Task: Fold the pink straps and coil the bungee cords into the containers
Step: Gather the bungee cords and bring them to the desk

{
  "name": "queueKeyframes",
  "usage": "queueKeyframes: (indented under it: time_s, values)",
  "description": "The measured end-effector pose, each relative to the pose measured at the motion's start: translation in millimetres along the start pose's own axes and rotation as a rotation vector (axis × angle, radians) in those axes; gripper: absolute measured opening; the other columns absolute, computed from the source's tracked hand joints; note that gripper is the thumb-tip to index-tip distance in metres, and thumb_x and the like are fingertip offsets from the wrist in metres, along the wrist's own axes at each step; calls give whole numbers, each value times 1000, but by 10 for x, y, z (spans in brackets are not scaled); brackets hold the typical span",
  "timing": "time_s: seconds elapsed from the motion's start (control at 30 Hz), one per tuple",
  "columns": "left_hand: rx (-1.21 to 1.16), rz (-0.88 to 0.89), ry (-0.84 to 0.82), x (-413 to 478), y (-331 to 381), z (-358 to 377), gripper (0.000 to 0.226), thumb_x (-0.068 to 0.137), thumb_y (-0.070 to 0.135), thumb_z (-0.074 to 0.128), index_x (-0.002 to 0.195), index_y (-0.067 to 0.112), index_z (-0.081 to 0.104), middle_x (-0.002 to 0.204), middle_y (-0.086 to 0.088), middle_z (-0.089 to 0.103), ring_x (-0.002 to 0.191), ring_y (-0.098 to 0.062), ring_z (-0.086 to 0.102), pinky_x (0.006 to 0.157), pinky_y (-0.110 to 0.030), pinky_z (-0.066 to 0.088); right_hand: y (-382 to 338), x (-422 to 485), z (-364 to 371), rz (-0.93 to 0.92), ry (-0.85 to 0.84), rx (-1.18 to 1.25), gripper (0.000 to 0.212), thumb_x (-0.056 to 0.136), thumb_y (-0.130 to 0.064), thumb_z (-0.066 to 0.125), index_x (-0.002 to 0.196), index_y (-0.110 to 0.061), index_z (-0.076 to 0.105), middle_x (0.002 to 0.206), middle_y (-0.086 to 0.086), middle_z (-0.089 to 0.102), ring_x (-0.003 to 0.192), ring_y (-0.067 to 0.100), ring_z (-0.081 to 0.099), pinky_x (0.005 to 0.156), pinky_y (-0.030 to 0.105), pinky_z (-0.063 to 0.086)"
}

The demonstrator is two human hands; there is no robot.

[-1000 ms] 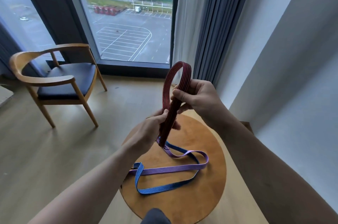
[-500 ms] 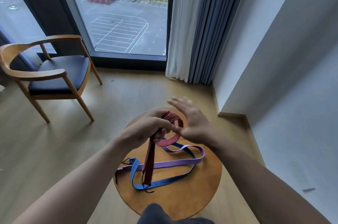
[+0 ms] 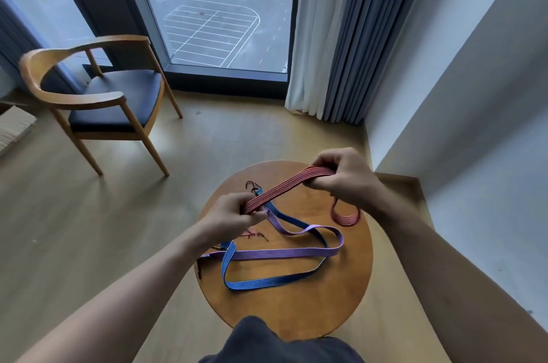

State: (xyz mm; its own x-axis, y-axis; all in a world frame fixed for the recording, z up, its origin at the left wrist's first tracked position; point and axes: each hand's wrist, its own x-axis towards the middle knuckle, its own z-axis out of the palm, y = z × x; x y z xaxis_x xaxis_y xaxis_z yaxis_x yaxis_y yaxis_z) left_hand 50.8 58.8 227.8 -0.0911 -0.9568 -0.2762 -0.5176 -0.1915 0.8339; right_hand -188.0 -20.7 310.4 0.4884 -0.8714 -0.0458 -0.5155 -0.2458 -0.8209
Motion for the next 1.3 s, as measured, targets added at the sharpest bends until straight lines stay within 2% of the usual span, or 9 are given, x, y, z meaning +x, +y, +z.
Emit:
queueKeyframes:
  time_s: [0.13, 0.3, 0.5, 0.63, 0.73, 0.83, 1.0, 1.13, 1.3]
  values:
    - [-230, -38, 140, 53, -5, 20, 5, 92, 25, 77, 89, 23, 74, 63, 11, 59, 59, -9, 50, 55, -25, 41, 254, 53, 33, 112, -10, 78, 6, 83, -17, 79, 84, -15, 74, 78, 10, 69, 68, 16, 61, 60, 35, 54]
    - [-398, 22, 178, 163, 260, 28, 57, 54, 46, 98, 101, 24, 74, 58, 14, 56, 53, -2, 49, 51, -19, 43, 533, 116, 354, 250, -30, 24, 12, 92, -24, 68, 85, -14, 69, 74, 7, 62, 68, 17, 56, 68, 42, 53]
    - [-556, 112, 245, 305, 460, 154, 25, 62, 39, 95, 81, 41, 79, 54, 17, 50, 49, 0, 44, 48, -13, 40, 512, 176, 703, 273, -223, 410, 26, 86, -1, 69, 88, -26, 60, 66, -3, 47, 60, 9, 46, 58, 22, 43]
    - [-596, 121, 299, 398, 567, 215, 35, 53, 37, 97, 83, 34, 79, 62, 17, 61, 60, -2, 55, 59, -15, 47, 511, 188, 946, 251, -435, 370, 45, 75, -11, 83, 111, -17, 56, 91, -5, 59, 83, 10, 58, 77, 27, 50]
    - [-550, 85, 367, 439, 626, 270, 50, 51, 25, 102, 96, 28, 81, 88, 8, 79, 83, -5, 74, 74, -16, 56, 453, 223, 1158, 93, -301, 369, 66, 71, -11, 87, 127, -19, 54, 113, -14, 65, 114, 7, 61, 95, 28, 53]
    - [-453, 51, 413, 476, 587, 308, 45, 55, 17, 101, 92, 27, 78, 87, 9, 78, 84, -3, 74, 73, -15, 56, 502, 249, 1331, 20, -162, 332, 49, 85, -7, 74, 130, -11, 56, 112, -8, 64, 111, 6, 60, 91, 19, 53]
    - [-451, -161, 307, 418, 236, 307, 69, 49, 25, 103, 109, 31, 69, 101, 13, 77, 98, 3, 70, 78, -15, 55, 696, 210, 1506, 210, -238, 479, 16, 90, -15, 59, 101, -18, 69, 95, -1, 73, 93, 11, 69, 77, 34, 59]
    - [-581, -376, 83, 332, -129, 465, 37, 62, 34, 88, 98, 31, 81, 104, 5, 80, 100, -6, 74, 91, -30, 53, 810, 201, 1658, 155, -482, 200, 28, 92, -16, 56, 119, -19, 62, 109, -1, 69, 100, 7, 64, 84, 29, 56]
    - [-768, -554, 337, 384, -569, 622, 16, 86, 17, 76, 97, 5, 79, 92, -8, 78, 95, -26, 73, 92, -42, 54, 1232, 185, 1617, 163, -696, -205, 70, 73, -67, 70, 128, -25, 55, 120, 1, 53, 117, 21, 49, 95, 43, 52]
